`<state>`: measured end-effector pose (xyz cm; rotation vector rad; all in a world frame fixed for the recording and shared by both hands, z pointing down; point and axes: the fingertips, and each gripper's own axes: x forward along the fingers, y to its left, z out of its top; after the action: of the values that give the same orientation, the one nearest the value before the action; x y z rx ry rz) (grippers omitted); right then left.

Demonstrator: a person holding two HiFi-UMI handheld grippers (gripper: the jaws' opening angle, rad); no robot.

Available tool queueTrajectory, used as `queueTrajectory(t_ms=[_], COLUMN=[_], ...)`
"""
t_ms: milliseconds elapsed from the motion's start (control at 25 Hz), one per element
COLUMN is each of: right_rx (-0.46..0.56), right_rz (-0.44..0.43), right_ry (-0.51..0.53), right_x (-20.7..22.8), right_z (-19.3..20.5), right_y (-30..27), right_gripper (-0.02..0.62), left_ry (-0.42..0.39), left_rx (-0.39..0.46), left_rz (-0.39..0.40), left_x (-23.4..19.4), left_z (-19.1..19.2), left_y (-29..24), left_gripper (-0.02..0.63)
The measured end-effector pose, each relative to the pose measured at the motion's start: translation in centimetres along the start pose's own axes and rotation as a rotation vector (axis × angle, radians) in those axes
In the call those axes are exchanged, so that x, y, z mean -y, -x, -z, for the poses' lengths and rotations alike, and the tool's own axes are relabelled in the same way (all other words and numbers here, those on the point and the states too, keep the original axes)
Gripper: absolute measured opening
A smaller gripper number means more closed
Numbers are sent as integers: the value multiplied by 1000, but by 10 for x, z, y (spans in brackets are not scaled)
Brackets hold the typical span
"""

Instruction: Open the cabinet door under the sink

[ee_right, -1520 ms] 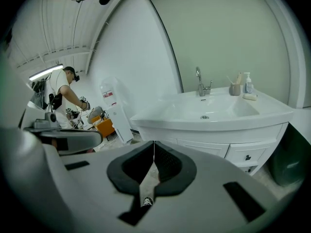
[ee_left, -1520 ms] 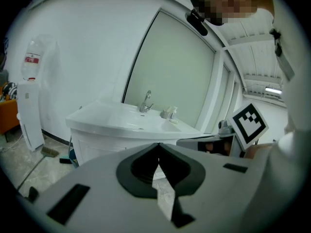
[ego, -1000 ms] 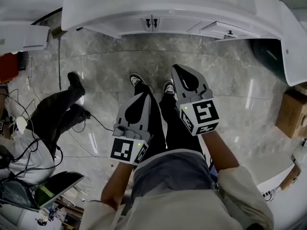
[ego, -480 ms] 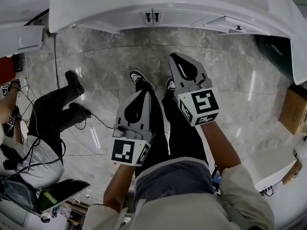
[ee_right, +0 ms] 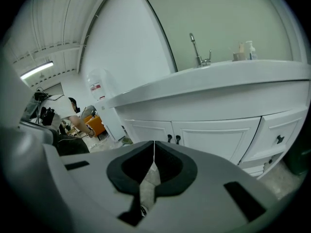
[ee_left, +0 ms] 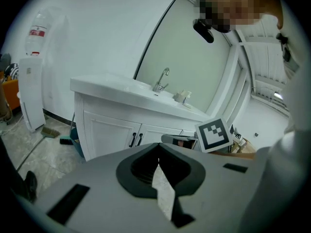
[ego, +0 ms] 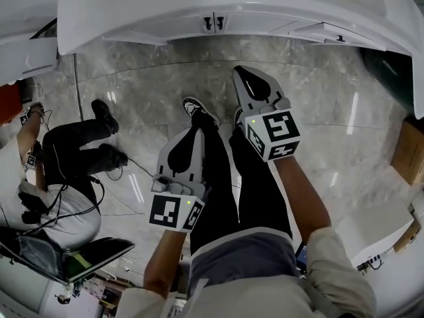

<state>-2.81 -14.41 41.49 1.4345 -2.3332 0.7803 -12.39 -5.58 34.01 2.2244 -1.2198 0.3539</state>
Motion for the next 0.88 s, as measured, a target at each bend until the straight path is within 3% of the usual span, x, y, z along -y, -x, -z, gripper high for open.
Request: queueTrajectory(t_ms=[320,880], right_rx=[-24,-26], right_rz=[59,74], right_ry=[-3,-16], right_x=[24,46], right_z=[18,27], right_y=[-41,-95], right_gripper=[12,14], left_ry=[36,130], left_rx=[-15,-47], left_rz=[45,26], left_x=[-7,-31], left_z=[4,19], left_y=[-19,-37], left_gripper=[2,2])
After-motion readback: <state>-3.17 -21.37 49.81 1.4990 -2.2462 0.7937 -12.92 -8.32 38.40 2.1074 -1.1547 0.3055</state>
